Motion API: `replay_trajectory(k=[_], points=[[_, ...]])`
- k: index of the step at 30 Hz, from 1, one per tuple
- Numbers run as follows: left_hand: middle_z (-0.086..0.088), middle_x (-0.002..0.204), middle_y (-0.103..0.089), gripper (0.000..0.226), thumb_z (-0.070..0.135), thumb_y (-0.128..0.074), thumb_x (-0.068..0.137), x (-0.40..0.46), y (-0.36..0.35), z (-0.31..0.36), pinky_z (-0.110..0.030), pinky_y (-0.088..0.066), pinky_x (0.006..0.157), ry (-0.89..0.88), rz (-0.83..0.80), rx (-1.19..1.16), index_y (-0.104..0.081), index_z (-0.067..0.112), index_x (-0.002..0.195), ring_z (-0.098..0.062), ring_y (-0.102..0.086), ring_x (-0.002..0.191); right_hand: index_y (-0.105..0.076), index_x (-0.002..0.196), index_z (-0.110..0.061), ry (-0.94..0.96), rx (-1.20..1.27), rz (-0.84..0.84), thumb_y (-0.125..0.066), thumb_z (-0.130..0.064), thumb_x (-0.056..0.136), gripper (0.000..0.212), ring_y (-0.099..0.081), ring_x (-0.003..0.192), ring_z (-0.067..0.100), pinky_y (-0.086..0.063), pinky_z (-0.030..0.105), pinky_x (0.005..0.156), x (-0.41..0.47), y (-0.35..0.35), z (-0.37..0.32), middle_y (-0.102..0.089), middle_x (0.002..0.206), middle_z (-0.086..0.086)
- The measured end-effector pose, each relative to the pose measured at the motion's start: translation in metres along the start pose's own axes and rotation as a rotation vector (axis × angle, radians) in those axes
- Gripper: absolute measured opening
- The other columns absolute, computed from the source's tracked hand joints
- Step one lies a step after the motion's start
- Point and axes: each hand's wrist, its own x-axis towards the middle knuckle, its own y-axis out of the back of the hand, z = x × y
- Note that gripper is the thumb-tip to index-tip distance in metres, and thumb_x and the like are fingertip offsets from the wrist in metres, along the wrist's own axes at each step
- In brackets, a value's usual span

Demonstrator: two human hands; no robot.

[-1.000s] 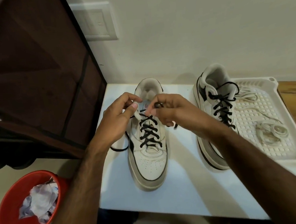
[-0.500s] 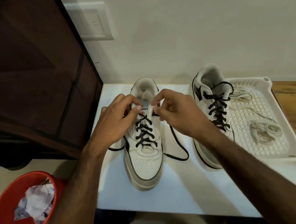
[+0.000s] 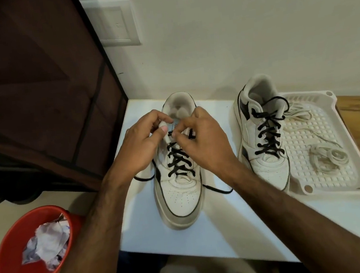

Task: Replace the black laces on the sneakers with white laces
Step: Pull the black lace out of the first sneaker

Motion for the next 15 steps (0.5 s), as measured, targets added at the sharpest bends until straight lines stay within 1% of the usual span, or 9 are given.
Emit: replay_trajectory(k=[2, 4, 5, 6, 7, 9, 11, 13, 15], points=[[0.004, 0.094, -0.065, 0.02, 0.037, -0.05, 0.093, 0.001, 0.0, -0.001, -0.052, -0.051, 0.091, 0.018, 0.004, 0.018, -0.063, 0.036, 0.109, -0.019, -0.061, 0.095, -0.071, 0.086, -0.012, -0.085, 0.32, -0.064, -0.067, -0.018, 0.09, 0.008, -0.05, 0.075, -0.003, -0.04, 0.013, 0.07, 0.003, 0.013, 0.002, -0.046, 0.091, -0.005], [0.007, 0.093, -0.064, 0.02, 0.039, -0.049, 0.093, 0.001, 0.001, -0.003, -0.051, -0.051, 0.09, 0.029, 0.019, 0.023, -0.062, 0.037, 0.108, -0.017, -0.06, 0.093, -0.065, 0.078, -0.009, -0.126, 0.582, -0.204, -0.06, -0.019, 0.085, 0.014, -0.051, 0.081, 0.003, -0.042, 0.017, 0.077, 0.003, 0.031, 0.011, -0.05, 0.092, 0.001], [0.01, 0.089, -0.062, 0.02, 0.039, -0.049, 0.093, 0.001, 0.001, -0.004, -0.048, -0.051, 0.088, 0.034, 0.025, 0.016, -0.063, 0.038, 0.107, -0.016, -0.059, 0.09, -0.062, 0.075, -0.011, -0.138, 0.633, -0.306, -0.055, -0.022, 0.083, 0.015, -0.052, 0.084, 0.007, -0.041, 0.021, 0.08, 0.002, 0.04, 0.015, -0.052, 0.092, 0.001], [0.013, 0.085, -0.059, 0.019, 0.039, -0.05, 0.093, 0.002, 0.001, -0.005, -0.045, -0.05, 0.085, 0.038, 0.025, 0.004, -0.063, 0.039, 0.107, -0.014, -0.058, 0.086, -0.059, 0.074, -0.012, -0.149, 0.624, -0.392, -0.05, -0.025, 0.083, 0.018, -0.052, 0.085, 0.008, -0.039, 0.023, 0.081, 0.001, 0.045, 0.017, -0.053, 0.09, 0.001], [0.015, 0.081, -0.056, 0.018, 0.038, -0.051, 0.094, 0.002, 0.0, -0.005, -0.041, -0.048, 0.08, 0.037, 0.021, -0.007, -0.064, 0.039, 0.106, -0.012, -0.056, 0.083, -0.058, 0.074, -0.013, -0.159, 0.562, -0.422, -0.048, -0.028, 0.085, 0.022, -0.052, 0.084, 0.007, -0.038, 0.021, 0.08, 0.0, 0.048, 0.019, -0.055, 0.09, 0.001], [0.015, 0.078, -0.053, 0.015, 0.033, -0.053, 0.097, 0.002, -0.002, -0.006, -0.035, -0.043, 0.075, 0.026, 0.014, -0.012, -0.064, 0.038, 0.106, -0.01, -0.053, 0.078, -0.06, 0.074, -0.013, -0.145, 0.37, -0.295, -0.055, -0.035, 0.093, 0.03, -0.053, 0.078, 0.002, -0.04, 0.016, 0.075, 0.001, 0.047, 0.019, -0.059, 0.09, 0.001], [0.012, 0.079, -0.054, 0.014, 0.028, -0.055, 0.1, 0.002, -0.002, -0.005, -0.032, -0.041, 0.073, 0.016, 0.016, -0.013, -0.065, 0.036, 0.106, -0.01, -0.052, 0.076, -0.067, 0.079, -0.017, -0.077, 0.237, -0.109, -0.065, -0.033, 0.095, 0.023, -0.053, 0.074, 0.002, -0.039, 0.016, 0.07, 0.003, 0.04, 0.014, -0.061, 0.088, 0.001], [0.006, 0.082, -0.056, 0.015, 0.026, -0.055, 0.1, 0.002, -0.002, -0.004, -0.032, -0.042, 0.072, 0.014, 0.015, -0.018, -0.065, 0.036, 0.106, -0.011, -0.053, 0.078, -0.073, 0.091, -0.022, -0.007, 0.154, -0.069, -0.068, -0.031, 0.094, 0.011, -0.053, 0.078, 0.004, -0.041, 0.021, 0.074, 0.006, 0.029, 0.01, -0.056, 0.086, -0.006], [0.001, 0.088, -0.062, 0.015, 0.03, -0.054, 0.097, 0.001, -0.001, -0.003, -0.033, -0.045, 0.075, 0.013, 0.006, -0.027, -0.065, 0.036, 0.106, -0.015, -0.057, 0.084, -0.075, 0.103, -0.029, 0.058, 0.04, -0.081, -0.068, -0.034, 0.093, 0.013, -0.052, 0.085, 0.005, -0.045, 0.031, 0.085, 0.006, 0.017, 0.008, -0.045, 0.088, -0.016]])
